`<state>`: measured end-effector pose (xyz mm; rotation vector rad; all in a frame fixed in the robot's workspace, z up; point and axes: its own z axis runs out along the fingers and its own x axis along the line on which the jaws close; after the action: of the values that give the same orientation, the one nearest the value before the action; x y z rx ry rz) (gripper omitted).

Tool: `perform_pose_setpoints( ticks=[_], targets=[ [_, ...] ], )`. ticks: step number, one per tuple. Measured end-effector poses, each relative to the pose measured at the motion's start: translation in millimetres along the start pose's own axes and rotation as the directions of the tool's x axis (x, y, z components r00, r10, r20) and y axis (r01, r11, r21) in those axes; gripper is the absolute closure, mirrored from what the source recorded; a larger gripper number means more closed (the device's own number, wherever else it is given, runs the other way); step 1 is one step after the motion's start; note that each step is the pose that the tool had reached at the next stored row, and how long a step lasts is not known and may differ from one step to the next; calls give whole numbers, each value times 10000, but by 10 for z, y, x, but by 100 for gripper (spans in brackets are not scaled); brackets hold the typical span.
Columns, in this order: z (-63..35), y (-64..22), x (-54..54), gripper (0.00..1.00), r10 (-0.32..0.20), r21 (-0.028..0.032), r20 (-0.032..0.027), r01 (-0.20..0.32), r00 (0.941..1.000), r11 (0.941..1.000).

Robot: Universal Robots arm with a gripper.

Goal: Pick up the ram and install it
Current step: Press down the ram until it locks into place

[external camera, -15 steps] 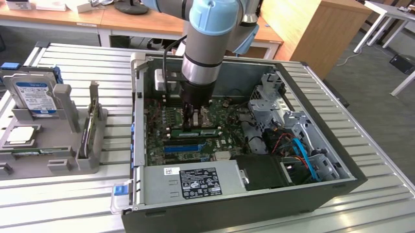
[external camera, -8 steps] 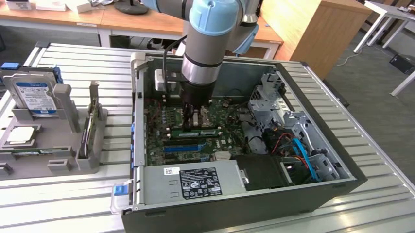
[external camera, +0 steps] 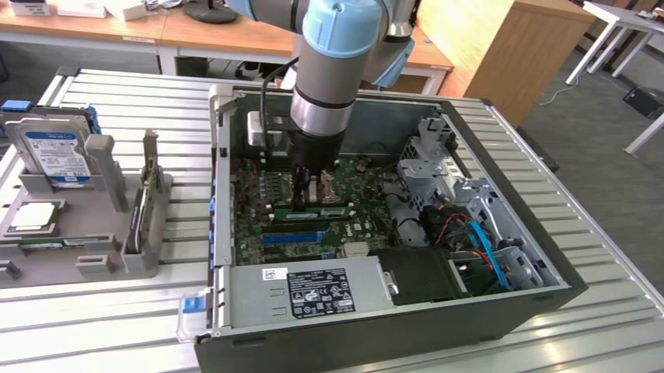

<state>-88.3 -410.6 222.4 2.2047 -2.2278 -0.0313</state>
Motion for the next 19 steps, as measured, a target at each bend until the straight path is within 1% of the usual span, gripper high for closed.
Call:
perform_pose_setpoints(
  ticks=[7, 9, 10, 12, 19],
  targets=[
    [3, 0, 0, 89, 0, 1, 2, 0, 10000, 10000],
    [-4, -1, -1, 89, -1, 10, 12, 1, 10000, 10000],
    [-18, -2, -3, 89, -2, 13, 20, 1, 10000, 10000],
    [-62, 1, 0, 89, -1, 1, 1, 1, 10000, 10000],
    [-200, 3, -2, 89, 1, 1, 3, -1, 10000, 10000]
  ],
)
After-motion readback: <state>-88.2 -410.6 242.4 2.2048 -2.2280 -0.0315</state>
